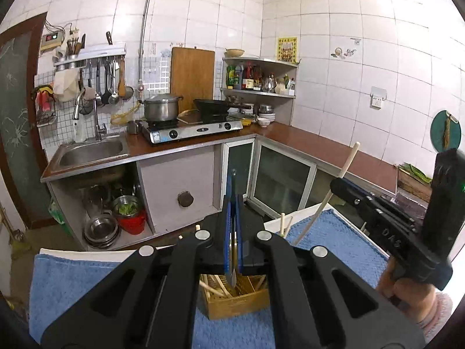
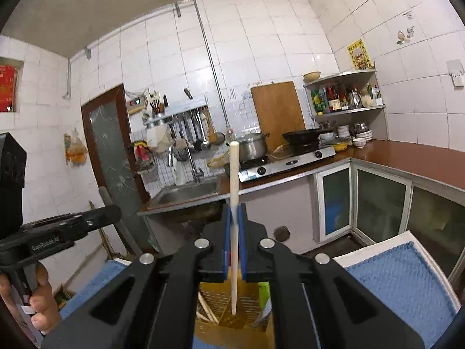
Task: Organize utensils
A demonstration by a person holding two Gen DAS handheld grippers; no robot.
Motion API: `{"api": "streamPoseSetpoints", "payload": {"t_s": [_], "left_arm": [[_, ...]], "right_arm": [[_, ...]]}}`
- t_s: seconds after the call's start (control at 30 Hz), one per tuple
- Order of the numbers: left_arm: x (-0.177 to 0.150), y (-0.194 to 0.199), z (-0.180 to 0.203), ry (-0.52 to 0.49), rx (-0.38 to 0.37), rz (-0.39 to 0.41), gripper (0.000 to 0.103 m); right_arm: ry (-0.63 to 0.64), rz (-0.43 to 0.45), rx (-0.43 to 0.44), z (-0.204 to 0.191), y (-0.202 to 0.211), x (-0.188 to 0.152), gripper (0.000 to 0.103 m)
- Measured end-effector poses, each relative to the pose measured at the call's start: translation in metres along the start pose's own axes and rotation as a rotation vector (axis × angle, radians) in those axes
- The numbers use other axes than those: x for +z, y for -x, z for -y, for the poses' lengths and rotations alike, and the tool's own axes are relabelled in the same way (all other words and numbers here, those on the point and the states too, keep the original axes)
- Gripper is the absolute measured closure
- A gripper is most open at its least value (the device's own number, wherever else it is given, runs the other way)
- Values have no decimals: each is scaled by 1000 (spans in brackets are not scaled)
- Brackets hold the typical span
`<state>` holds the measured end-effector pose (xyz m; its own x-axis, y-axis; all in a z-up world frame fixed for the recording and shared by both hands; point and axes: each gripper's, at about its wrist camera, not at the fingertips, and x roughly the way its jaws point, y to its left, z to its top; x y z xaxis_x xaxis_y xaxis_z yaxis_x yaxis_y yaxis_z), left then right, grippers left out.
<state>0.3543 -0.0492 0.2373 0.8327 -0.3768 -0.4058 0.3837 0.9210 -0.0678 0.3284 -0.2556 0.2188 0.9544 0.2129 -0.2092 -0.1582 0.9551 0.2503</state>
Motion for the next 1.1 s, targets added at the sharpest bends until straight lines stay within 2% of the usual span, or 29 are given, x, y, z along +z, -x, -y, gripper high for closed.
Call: {"api": "streamPoseSetpoints", "payload": {"t_s": [0.17, 0.3, 0.43, 0.5, 0.63, 0.8, 0.83, 0.87, 0.9, 0.93, 0.97, 1.03, 1.1], "left_arm": [[-34, -51, -12, 24, 7, -102, 101], [-66, -80, -20, 24, 5, -159, 101], [-90, -93, -24, 11, 21, -158, 101], [-100, -100, -27, 17, 26, -169, 101], [-117, -110, -32, 42, 38, -182, 101], [-116, -101, -41, 98, 33, -160, 101], [-114, -97, -40, 101, 32, -155, 96], [-110, -88, -39, 99, 31, -147, 85], [-108, -82, -38, 97, 36, -138, 77], [-105, -71, -36, 91, 53, -117, 60], [-103, -62, -34, 87, 63, -101, 50], [-100, -41, -32, 76, 75, -73, 44], [-101, -25, -33, 79, 84, -61, 31]], "right_arm": [[46, -86, -61, 10, -21, -24, 98], [69, -157, -65, 18, -41, -48, 97], [84, -218, -72, 23, -54, -74, 97], [124, -187, -103, 21, -53, -79, 96], [132, -175, -93, 22, -49, -80, 96], [152, -177, -88, 22, -47, -80, 94], [148, -180, -87, 23, -46, -79, 94], [144, -183, -89, 24, -44, -79, 92], [140, -184, -98, 25, -41, -77, 80], [135, -181, -103, 26, -38, -75, 61], [125, -169, -106, 27, -31, -73, 55], [123, -168, -119, 26, -22, -73, 53], [124, -174, -132, 25, -11, -75, 53]]}}
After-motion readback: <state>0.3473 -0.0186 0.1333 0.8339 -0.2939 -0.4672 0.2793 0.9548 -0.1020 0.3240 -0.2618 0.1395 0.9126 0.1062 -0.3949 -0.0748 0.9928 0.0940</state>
